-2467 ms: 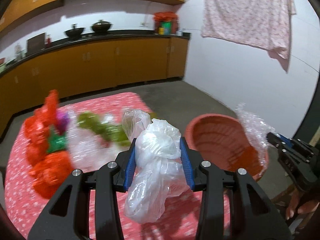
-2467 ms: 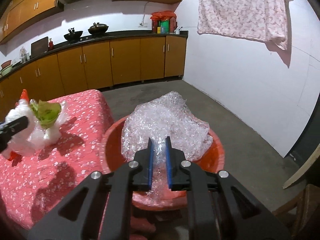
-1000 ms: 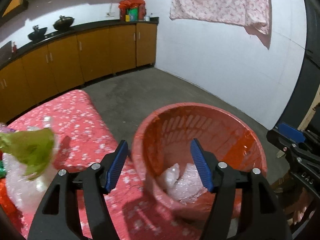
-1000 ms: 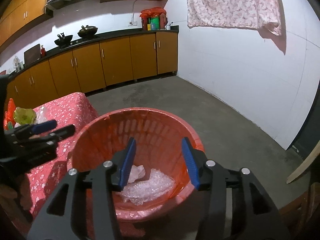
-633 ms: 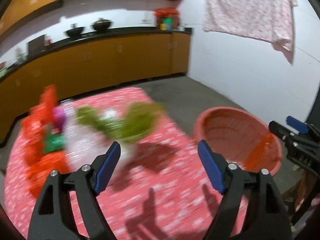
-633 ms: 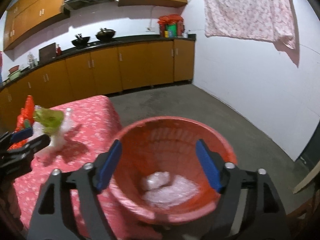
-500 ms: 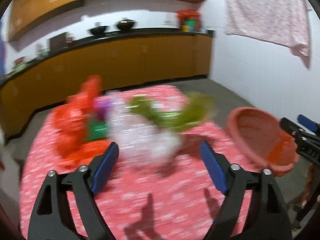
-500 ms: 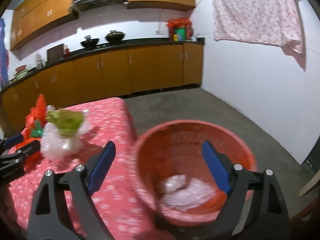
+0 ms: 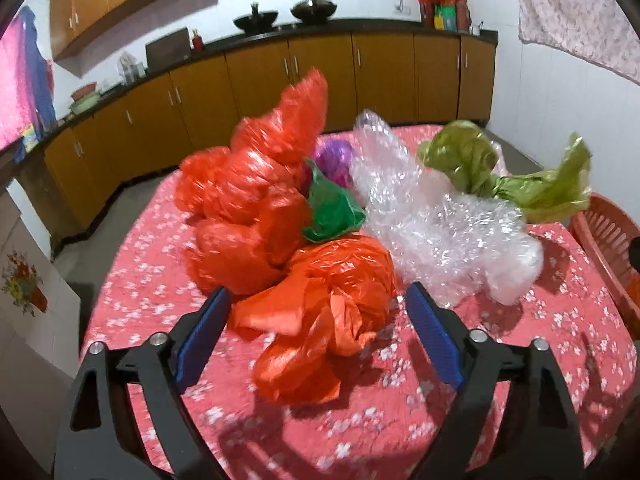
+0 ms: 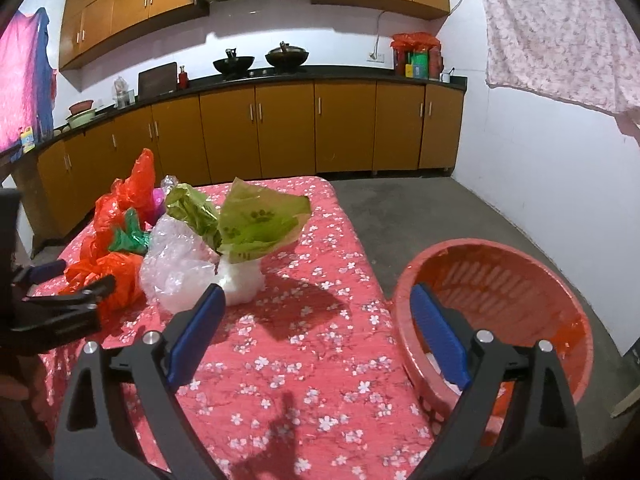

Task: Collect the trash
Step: 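Grasp a red plastic bag with the left tool while the right tool grasps the green bag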

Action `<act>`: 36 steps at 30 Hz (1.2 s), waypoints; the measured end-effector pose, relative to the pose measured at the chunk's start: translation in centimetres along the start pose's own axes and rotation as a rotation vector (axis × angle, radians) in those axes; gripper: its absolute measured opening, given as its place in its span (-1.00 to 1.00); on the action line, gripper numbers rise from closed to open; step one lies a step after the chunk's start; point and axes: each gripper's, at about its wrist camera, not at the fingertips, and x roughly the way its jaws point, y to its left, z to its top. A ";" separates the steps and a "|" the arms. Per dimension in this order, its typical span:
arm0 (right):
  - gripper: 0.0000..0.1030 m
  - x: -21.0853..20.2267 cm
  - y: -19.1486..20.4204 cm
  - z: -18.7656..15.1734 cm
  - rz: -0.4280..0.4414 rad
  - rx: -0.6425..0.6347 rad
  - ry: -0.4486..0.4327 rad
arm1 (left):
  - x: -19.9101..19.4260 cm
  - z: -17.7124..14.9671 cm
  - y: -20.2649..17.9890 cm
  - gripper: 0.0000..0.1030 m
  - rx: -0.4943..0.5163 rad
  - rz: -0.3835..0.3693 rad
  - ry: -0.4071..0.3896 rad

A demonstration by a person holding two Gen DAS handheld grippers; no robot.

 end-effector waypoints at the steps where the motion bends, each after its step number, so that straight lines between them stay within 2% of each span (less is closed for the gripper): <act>1: 0.78 0.2 0.0 0.1 -0.001 0.002 0.003 | 0.5 0.1 0.0 0.67 -0.009 -0.006 0.010; 7: 0.78 1.3 -0.5 0.4 -0.004 0.021 0.026 | 1.9 0.8 -0.3 0.52 -0.029 -0.047 0.046; 10: 0.78 1.7 -0.5 0.2 -0.007 0.022 0.037 | 2.5 0.7 -1.0 0.31 -0.010 -0.063 0.063; 16: 0.78 1.9 -0.4 0.0 -0.011 0.016 0.045 | 2.7 0.5 -1.4 0.02 -0.015 -0.084 0.071; 23: 0.78 2.0 -0.1 0.3 -0.008 0.008 0.043 | 0.6 -0.1 0.0 -0.04 -0.036 -0.107 0.029; 31: 0.78 2.7 0.8 1.5 0.026 0.019 0.041 | -4.4 -1.2 2.4 -0.04 -0.072 -0.136 -0.056; 36: 0.78 4.7 1.7 2.8 0.036 0.047 0.045 | -6.4 -1.2 3.8 -0.04 -0.095 -0.118 -0.106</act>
